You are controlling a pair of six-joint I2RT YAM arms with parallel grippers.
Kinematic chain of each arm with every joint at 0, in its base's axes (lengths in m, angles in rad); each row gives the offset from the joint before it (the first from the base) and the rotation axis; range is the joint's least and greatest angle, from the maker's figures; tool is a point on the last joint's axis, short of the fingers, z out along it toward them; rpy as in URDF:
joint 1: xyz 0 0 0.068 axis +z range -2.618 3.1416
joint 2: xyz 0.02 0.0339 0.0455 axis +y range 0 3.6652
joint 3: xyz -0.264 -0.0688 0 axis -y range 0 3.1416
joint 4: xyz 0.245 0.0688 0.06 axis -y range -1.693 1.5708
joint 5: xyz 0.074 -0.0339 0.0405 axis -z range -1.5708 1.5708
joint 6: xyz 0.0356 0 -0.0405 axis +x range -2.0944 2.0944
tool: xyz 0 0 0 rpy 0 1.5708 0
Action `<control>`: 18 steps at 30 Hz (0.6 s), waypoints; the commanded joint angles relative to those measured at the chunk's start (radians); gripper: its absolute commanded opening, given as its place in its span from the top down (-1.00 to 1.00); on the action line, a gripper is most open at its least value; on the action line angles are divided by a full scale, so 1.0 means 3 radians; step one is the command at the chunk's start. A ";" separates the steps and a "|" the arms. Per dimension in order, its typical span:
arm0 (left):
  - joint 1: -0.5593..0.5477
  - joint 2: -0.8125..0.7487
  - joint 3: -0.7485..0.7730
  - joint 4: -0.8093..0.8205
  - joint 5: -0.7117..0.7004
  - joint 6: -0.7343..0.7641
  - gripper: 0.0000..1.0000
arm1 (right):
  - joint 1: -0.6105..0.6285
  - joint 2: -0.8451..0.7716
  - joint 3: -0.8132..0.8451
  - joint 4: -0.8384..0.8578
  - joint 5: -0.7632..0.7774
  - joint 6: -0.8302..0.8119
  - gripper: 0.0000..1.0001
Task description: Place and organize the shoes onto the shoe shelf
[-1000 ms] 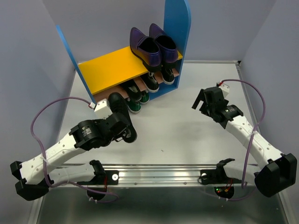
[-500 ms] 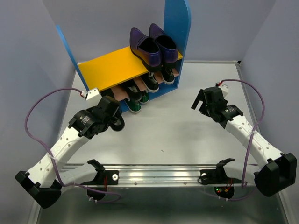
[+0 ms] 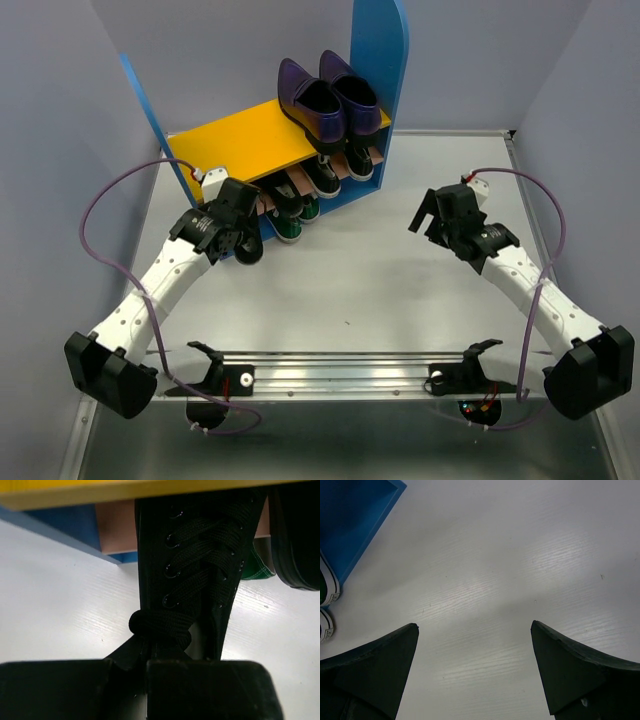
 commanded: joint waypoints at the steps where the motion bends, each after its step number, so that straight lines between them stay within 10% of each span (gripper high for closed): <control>1: 0.0174 0.0064 0.0280 0.0469 -0.0040 0.0311 1.00 | -0.0014 0.0032 0.0177 0.0127 0.0009 -0.0077 -1.00; 18: 0.0563 0.0509 0.0628 0.0858 0.0113 0.0618 1.00 | -0.0014 0.0032 0.0142 0.0143 0.0055 -0.0143 -1.00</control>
